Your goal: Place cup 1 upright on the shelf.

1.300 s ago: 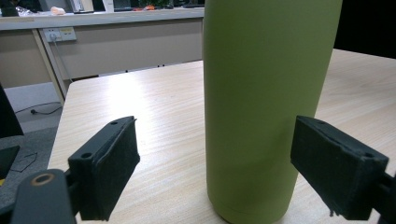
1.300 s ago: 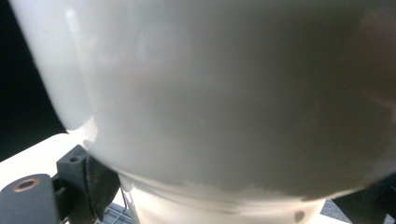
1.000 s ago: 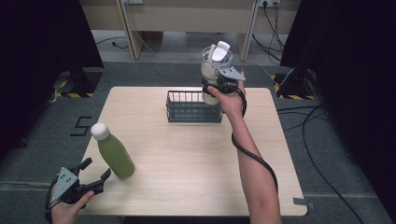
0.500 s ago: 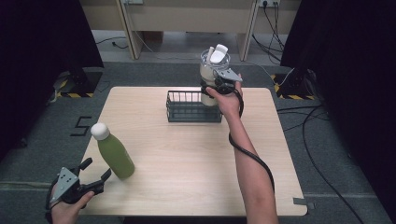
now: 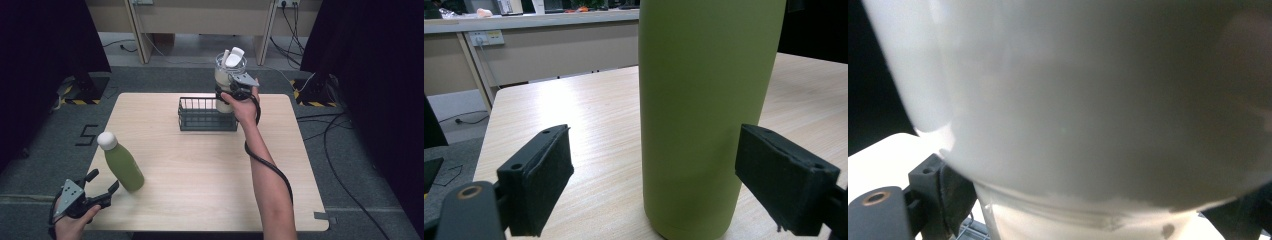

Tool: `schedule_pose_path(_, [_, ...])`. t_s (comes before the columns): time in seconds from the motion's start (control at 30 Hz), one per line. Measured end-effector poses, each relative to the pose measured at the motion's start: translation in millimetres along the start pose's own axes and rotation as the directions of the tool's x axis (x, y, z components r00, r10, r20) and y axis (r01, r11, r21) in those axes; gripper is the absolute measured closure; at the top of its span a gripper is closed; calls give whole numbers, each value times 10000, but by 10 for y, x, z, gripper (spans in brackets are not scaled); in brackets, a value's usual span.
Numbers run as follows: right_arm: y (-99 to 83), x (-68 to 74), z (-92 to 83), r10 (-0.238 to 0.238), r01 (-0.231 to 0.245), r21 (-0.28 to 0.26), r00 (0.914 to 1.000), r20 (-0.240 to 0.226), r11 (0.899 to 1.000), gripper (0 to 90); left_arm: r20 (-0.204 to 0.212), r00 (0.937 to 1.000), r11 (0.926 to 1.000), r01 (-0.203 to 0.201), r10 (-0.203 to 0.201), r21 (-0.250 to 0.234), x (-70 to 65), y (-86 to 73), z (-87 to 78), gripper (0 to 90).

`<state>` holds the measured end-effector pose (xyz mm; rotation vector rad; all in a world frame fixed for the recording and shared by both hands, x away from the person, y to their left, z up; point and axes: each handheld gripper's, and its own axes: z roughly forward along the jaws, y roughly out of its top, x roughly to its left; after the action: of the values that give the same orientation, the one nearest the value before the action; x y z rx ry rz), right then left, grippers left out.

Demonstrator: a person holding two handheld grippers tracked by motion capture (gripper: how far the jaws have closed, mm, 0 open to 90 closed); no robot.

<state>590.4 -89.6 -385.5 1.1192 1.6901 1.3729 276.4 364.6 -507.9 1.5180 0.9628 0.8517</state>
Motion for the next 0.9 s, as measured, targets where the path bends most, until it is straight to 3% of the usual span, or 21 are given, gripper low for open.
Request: schedule_pose_path(0.9, [-270, 33, 152, 1, -6, 576, 10000, 90, 9983, 102, -2, 10000, 10000, -18, 18, 67, 2, -3, 0, 142])
